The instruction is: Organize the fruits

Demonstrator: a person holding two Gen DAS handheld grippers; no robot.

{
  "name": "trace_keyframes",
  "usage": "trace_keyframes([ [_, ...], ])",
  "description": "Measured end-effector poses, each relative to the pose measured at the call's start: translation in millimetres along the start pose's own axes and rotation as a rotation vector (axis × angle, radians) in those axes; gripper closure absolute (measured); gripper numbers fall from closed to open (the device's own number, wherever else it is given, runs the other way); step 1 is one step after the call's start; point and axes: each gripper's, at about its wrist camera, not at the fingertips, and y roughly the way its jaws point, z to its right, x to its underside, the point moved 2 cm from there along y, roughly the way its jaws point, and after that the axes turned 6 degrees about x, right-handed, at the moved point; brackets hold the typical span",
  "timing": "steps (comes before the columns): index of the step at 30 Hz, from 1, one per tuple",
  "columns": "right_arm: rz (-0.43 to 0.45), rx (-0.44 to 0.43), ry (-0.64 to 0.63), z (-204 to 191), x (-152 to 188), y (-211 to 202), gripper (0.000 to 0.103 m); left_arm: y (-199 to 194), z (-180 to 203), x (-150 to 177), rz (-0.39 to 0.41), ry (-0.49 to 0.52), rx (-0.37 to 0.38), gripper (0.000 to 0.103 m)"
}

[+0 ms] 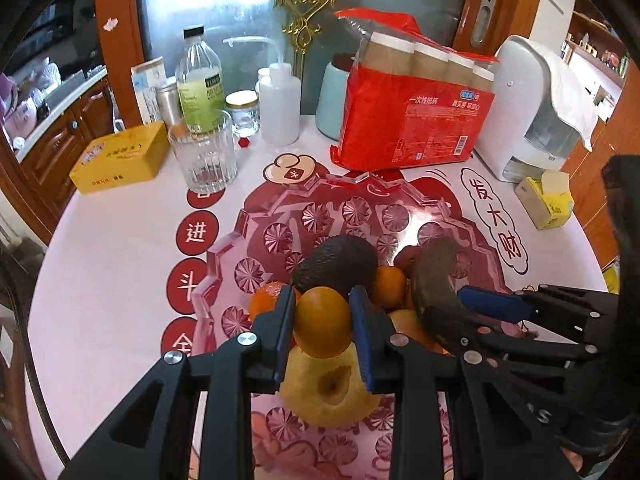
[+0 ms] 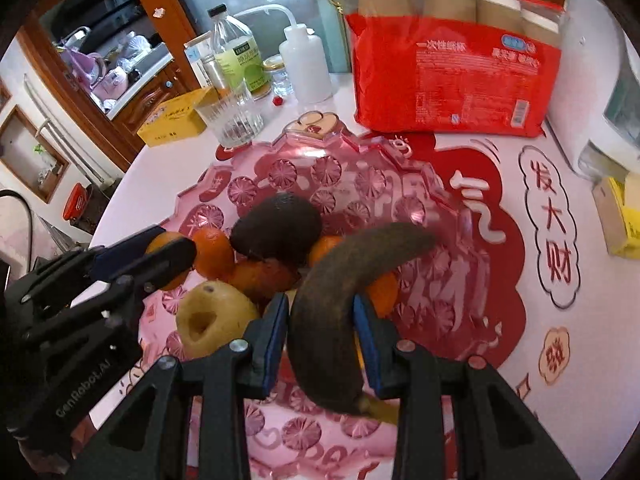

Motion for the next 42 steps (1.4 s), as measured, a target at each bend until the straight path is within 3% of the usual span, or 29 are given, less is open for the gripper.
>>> trace_keyframes([
  [4,0.041,-0.023,-0.036,-5.5,-6.8,-6.0,0.068,9.3,-5.2,1.4,-0.023,-0.022,-0.006,0.07],
  [9,0.074,-0.038,-0.03,-6.6,-10.1,-14.0,0.068,-0.6,-13.9,1.1,0.006,-0.046,-0.051,0.031],
  [11,0.079,-0.045,-0.013,-3.5,-9.5,-17.1,0.068,-10.7,-18.2,1.2,0.023,-0.062,-0.048,0.023],
  [18,0.098,-0.058,0.009,0.7,-1.7,-37.8,0.068,-46.2,-21.2,-1.5,0.065,-0.074,-0.069,0.011],
  [26,0.132,-0.065,0.017,-6.2,22.7,-76.4,0.067,-93.2,3.2,9.6,0.088,-0.035,-0.099,0.009],
  [32,0.173,-0.028,0.022,-8.8,54.8,-115.3,0.057,-138.5,26.6,37.2,0.123,-0.013,-0.118,0.007],
  [42,0.202,0.042,0.084,-14.2,139.4,-181.6,0.052,-199.8,69.8,101.6,0.135,0.044,-0.053,0.003],
])
